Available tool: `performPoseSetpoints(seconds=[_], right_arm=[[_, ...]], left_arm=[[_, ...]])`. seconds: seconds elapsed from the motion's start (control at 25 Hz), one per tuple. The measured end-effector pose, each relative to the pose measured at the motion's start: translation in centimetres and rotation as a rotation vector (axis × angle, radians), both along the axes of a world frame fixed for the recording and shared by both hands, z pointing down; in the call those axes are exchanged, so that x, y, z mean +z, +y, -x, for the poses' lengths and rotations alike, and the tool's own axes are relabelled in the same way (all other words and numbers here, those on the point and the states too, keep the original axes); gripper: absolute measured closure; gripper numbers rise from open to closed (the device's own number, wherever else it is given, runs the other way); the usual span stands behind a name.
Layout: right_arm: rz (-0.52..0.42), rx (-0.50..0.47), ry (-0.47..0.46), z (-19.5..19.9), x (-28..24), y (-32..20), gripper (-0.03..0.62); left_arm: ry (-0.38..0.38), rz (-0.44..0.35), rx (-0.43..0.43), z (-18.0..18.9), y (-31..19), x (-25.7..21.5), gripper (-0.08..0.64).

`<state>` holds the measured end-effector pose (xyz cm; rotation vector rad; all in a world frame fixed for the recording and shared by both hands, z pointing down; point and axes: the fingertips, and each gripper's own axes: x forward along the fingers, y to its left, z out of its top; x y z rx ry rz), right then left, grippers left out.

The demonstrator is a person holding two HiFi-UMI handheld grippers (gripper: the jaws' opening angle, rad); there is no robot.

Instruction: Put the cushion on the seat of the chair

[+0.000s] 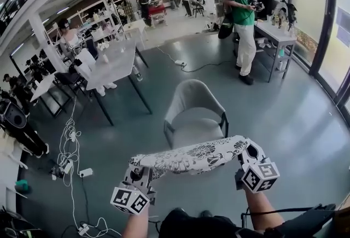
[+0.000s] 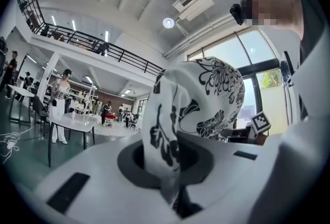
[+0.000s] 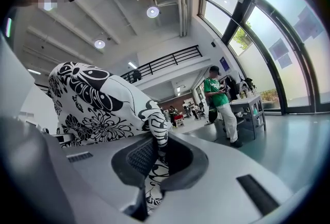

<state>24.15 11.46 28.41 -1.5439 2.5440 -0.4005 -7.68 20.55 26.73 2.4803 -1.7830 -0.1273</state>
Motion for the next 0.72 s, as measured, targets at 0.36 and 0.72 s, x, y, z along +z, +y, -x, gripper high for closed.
performPoseSetpoints(seconds=[0.36, 0.72], right_arm=[[0.009, 0.021, 0.014, 1.6, 0.4, -5.2, 0.568], [0.013, 0.031, 0.055, 6.5, 0.4, -10.3, 0.568]], left_arm=[[0.019, 0.005, 0.024, 1.6, -5.2, 0.9, 0.541], [0.046, 0.003, 0.039, 6.5, -10.8, 1.6, 0.54]])
